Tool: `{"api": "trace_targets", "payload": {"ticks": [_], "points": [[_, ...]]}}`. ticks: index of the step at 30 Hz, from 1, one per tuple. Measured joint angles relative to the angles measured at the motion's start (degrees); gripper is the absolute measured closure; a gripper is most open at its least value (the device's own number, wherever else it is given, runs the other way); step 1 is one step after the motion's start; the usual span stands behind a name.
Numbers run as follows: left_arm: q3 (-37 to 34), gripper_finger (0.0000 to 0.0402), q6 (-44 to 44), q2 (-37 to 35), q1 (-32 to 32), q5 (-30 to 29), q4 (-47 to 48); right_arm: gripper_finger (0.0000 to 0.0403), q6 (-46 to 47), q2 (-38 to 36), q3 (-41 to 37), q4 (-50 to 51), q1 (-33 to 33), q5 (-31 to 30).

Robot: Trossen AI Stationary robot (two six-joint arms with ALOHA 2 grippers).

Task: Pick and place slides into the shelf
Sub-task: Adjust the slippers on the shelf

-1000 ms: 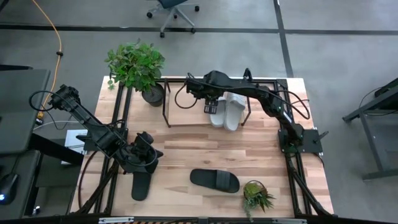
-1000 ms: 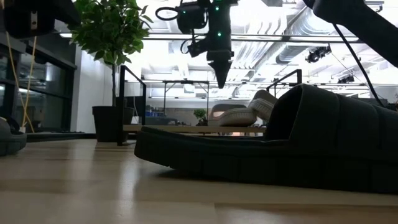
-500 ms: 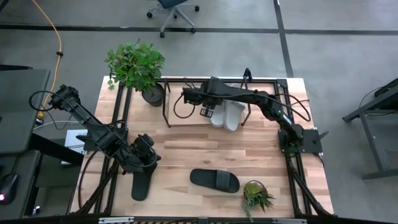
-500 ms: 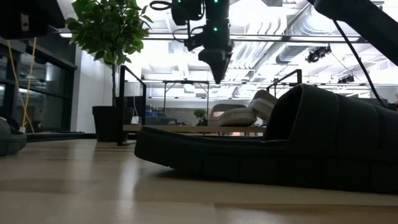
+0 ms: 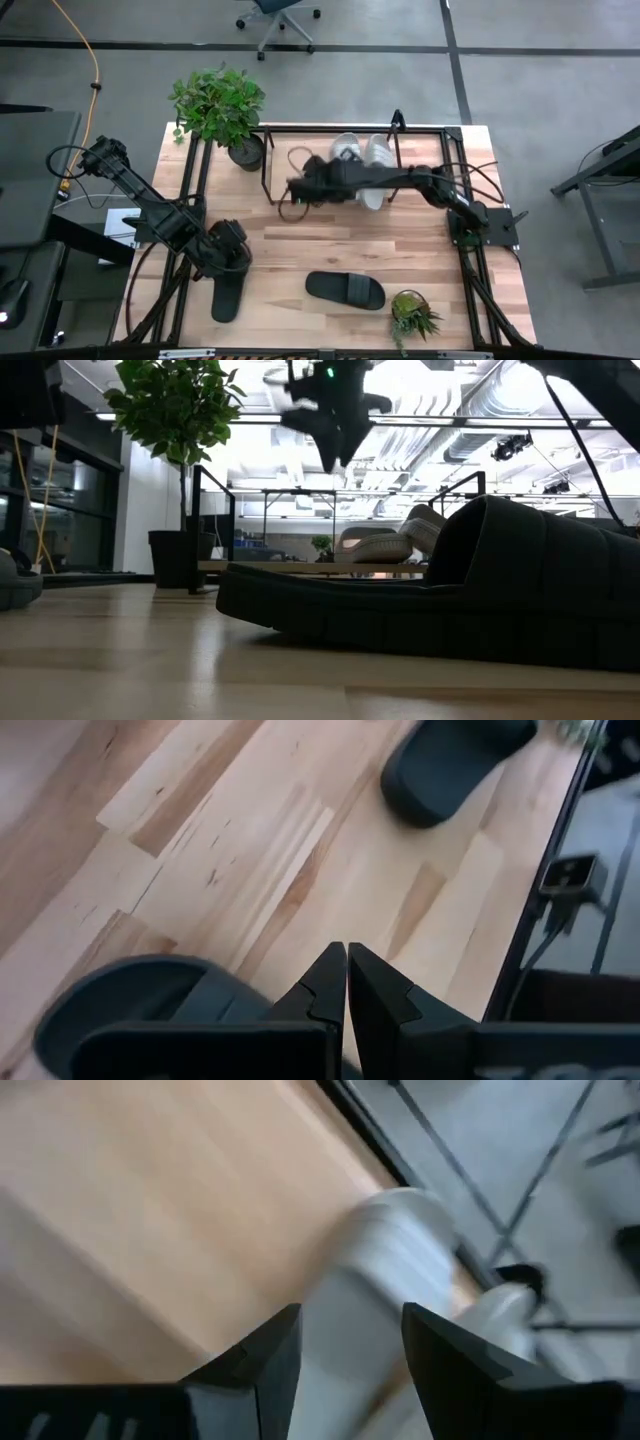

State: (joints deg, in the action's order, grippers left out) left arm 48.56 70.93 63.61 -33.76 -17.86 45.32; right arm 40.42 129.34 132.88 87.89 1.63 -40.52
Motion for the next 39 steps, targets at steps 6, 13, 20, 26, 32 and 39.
{"api": "trace_targets", "payload": {"ticks": [6,13,20,26,32,39], "points": [[0.0,0.0396,-2.9,-1.4,0.0,2.0,2.2,0.0238,17.5,0.0,0.0,-3.0,5.9,-3.0],[0.0,0.0396,-8.2,-2.7,0.0,1.9,-0.9,0.0238,30.4,-0.1,0.0,-2.9,3.3,8.5],[0.0,0.0396,-11.9,-2.8,0.0,6.1,-2.2,0.0238,30.2,0.4,0.0,-5.8,-5.6,15.7],[0.0,0.0396,-13.5,-3.2,0.0,10.5,0.7,0.0238,26.6,1.0,0.0,-6.0,-11.3,23.6],[0.0,0.0396,-13.7,-3.6,0.0,10.7,2.0,0.0238,25.1,2.8,0.0,-3.3,-14.0,27.4],[0.0,0.0396,-13.7,-3.6,0.0,10.1,3.5,0.0237,24.3,5.3,-0.6,-2.0,-14.3,26.6]]}}
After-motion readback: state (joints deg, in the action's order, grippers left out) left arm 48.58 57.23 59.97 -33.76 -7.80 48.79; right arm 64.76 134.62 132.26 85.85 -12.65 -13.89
